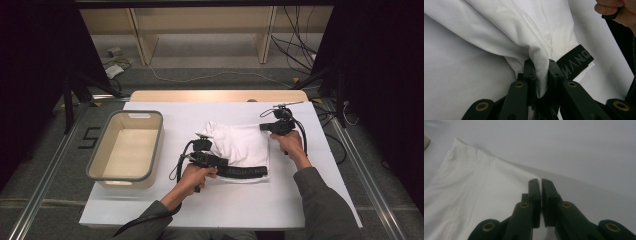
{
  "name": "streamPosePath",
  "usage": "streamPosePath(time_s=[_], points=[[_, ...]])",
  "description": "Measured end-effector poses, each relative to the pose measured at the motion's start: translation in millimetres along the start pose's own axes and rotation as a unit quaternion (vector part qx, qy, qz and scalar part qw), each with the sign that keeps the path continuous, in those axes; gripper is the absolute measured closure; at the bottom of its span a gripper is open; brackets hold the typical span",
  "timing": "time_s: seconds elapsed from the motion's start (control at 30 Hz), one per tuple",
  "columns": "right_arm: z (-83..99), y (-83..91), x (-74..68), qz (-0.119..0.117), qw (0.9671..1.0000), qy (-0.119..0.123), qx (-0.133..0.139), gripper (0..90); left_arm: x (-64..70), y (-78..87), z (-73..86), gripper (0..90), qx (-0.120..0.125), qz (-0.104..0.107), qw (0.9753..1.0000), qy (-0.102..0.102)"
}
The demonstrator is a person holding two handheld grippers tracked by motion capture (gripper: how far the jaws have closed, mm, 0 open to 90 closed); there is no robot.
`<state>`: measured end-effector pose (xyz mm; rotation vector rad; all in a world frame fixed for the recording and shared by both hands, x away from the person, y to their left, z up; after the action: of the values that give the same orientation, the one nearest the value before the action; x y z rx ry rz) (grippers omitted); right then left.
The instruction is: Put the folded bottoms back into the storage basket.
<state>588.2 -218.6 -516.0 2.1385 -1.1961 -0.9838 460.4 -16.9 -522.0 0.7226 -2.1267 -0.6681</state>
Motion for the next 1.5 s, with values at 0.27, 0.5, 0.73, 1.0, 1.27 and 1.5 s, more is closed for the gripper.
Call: streamPosePath(time_s=[0.27, 0.5, 0.73, 1.0, 1.27, 1.5], points=[[3.5, -3.6, 2.8, 0.014, 0.9999, 0.002, -0.008, 87.2, -8.2, -8.9, 9.6, 68.2, -0.028, -0.032, 0.9987, -0.027], [4.6, -4.8, 3.7, 0.013, 0.9999, 0.000, -0.008, 86.9, -14.0, -7.4, 7.5, 51.8, -0.034, -0.080, 0.9948, -0.052], [5.4, -5.6, 3.8, 0.013, 0.9999, 0.000, -0.011, 86.9, -13.3, -14.2, 7.0, 63.8, -0.019, -0.066, 0.9971, -0.031], [-0.2, 1.3, -1.4, 0.006, 1.0000, -0.003, 0.002, 87.4, -10.3, -6.1, 3.4, 80.2, -0.009, -0.023, 0.9997, -0.005], [-14.4, 20.0, -16.1, -0.003, 0.9995, 0.001, 0.032, 87.7, -0.8, 11.3, -8.3, 80.6, 0.008, 0.002, 1.0000, -0.005], [-32.9, 39.5, -46.2, -0.023, 0.9979, 0.011, 0.059, 87.8, 3.4, 38.3, -18.4, 80.6, 0.024, 0.022, 0.9995, -0.006]])
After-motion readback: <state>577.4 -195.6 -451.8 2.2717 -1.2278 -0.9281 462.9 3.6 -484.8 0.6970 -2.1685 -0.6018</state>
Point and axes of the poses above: each handheld gripper's, and its own axes: y roughly backward along the jaws, z roughly out of its underside, x roughly to its right, the point moved 8 cm from there along -y, roughly forward along the jaws, and after that the axes turned 7 degrees about -y, right-handed, at the moved point
